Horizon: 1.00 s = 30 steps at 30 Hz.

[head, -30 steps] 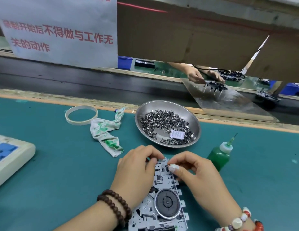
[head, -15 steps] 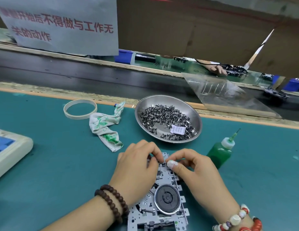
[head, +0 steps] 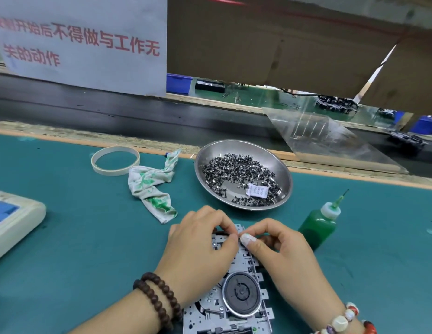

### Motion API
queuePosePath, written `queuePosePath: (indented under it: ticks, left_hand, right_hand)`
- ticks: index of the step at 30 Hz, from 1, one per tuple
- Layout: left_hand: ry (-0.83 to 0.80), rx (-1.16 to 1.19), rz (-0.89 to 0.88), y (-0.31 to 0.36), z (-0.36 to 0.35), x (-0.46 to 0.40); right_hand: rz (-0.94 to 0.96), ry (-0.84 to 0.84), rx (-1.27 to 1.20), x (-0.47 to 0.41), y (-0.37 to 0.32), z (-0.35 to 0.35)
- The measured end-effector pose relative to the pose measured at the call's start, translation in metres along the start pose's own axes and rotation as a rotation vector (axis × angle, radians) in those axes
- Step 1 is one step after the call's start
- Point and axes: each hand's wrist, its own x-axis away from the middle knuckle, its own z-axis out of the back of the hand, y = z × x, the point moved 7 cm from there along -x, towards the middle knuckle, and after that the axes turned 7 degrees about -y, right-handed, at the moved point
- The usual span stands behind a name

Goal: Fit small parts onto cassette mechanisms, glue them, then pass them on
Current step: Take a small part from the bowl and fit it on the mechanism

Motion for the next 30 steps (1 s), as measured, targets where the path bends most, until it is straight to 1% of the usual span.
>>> queuePosePath:
  ticks: [7, 12, 20, 30]
  left_hand:
    - [-0.009, 0.011, 0.012, -0.002, -0.001, -0.001]
    - [-0.034, 0.015, 0.01, -0.004, -0.001, -0.002]
    - [-0.056, 0.011, -0.005, -0.003, -0.001, -0.002]
    - [-0.05, 0.006, -0.014, -0.002, -0.001, -0.001]
  right_hand:
    - [0.031, -0.032, 0.013, 0.0, -0.003, -0.003]
    - [0.017, -0.048, 0.001, -0.001, -0.002, -0.004]
    - [-0.019, -0.121, -0.138, 0.0, 0.001, -0.007]
    - [-0.057, -0.14, -0.201, 0.0, 0.001, -0.011]
